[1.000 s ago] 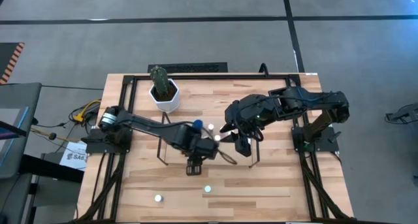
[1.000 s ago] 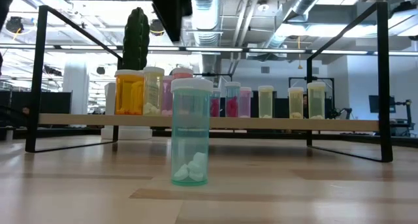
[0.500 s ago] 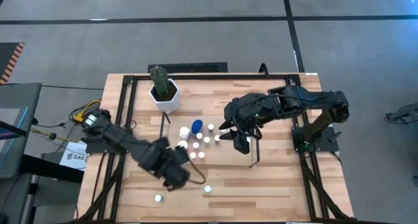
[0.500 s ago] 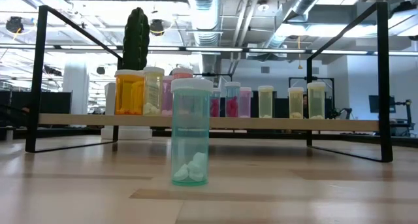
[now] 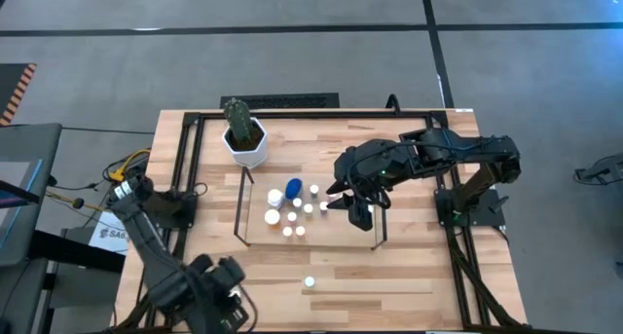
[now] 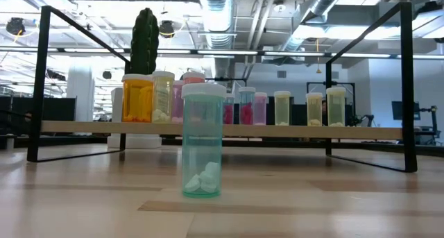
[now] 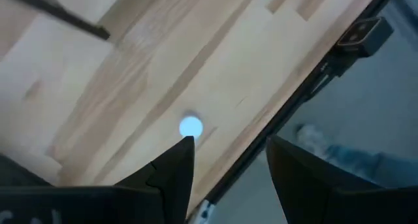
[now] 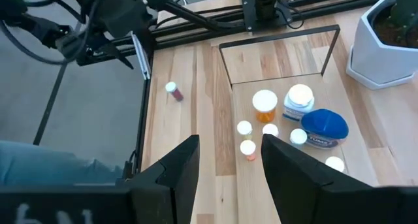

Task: Pick and place medicine bottles onto shelf by color
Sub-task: Put the blue pill bottle on the shelf

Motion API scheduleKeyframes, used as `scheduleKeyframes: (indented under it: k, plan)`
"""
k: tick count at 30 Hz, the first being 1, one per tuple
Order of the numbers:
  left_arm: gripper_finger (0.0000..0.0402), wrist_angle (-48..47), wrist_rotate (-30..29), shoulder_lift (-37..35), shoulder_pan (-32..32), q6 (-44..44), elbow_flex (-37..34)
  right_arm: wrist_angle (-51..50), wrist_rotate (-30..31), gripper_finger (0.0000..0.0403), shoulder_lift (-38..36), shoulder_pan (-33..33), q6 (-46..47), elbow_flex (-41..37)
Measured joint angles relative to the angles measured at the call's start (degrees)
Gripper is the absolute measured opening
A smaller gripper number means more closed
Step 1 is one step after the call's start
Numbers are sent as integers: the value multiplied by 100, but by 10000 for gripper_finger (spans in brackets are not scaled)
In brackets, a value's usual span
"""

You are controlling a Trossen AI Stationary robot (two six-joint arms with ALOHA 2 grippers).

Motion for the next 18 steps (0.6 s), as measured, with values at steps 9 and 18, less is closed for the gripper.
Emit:
scheduleKeyframes:
  k: [9, 18]
  plan:
    - [177, 63, 195, 0, -342, -632, -704, 1, 1, 186, 2, -2, -2, 0]
    - [201, 743, 152, -583, -448, -69, -1937, -1, 0, 186, 0, -2, -4, 0]
